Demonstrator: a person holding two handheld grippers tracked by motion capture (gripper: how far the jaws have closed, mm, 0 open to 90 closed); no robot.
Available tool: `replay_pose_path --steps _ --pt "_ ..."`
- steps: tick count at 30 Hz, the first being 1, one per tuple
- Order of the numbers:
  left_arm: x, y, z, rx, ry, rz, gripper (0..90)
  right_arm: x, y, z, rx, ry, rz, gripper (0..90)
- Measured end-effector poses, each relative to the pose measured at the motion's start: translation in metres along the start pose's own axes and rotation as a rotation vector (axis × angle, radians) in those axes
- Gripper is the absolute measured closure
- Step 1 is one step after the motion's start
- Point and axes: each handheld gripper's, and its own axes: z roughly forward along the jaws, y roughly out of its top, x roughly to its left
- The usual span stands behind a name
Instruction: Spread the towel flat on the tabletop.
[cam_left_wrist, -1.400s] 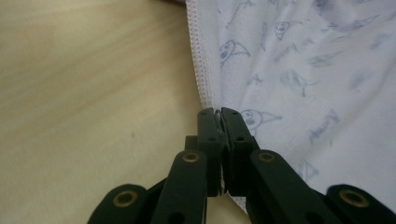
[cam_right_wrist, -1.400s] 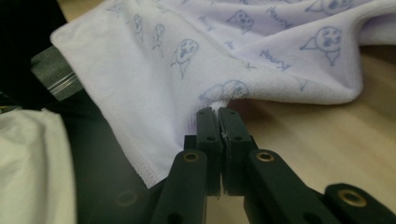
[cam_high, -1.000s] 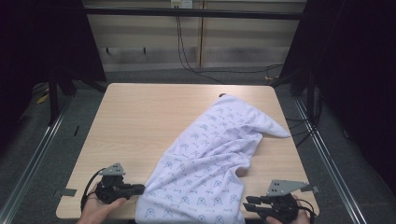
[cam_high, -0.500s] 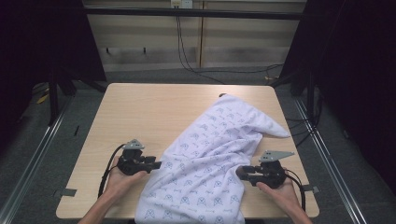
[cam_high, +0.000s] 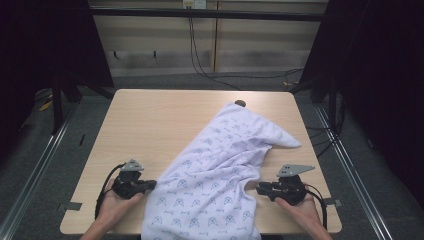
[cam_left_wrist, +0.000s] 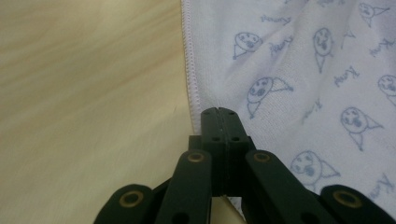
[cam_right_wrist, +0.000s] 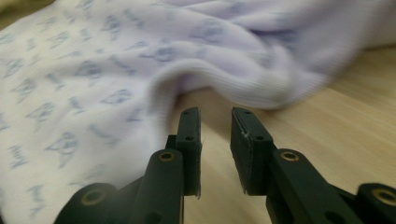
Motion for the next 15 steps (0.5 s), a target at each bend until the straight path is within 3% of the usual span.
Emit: replay_pose_path --steps 3,6,10,15 --pt "0.002 -0.015 -0.012 -0.016 -0.019 -0.034 90.0 -0.008 0.002 0.003 -0.004 -0.033 0.018 68.0" --pt "0.003 -0.018 -0.014 -0.036 -0.049 -0.016 90.0 -0.015 0.013 0.012 -0.015 -0.076 0.022 65.9" --pt "0.003 0.001 -0.010 -0.122 -0.058 -0.003 84.5 -0.028 0.035 0.022 -0.056 -0.064 0.035 63.3" --pt "0.007 0.026 0.015 -0.116 -0.027 -0.017 72.2 -0.037 0.044 0.054 -0.007 -0.108 0.034 51.7"
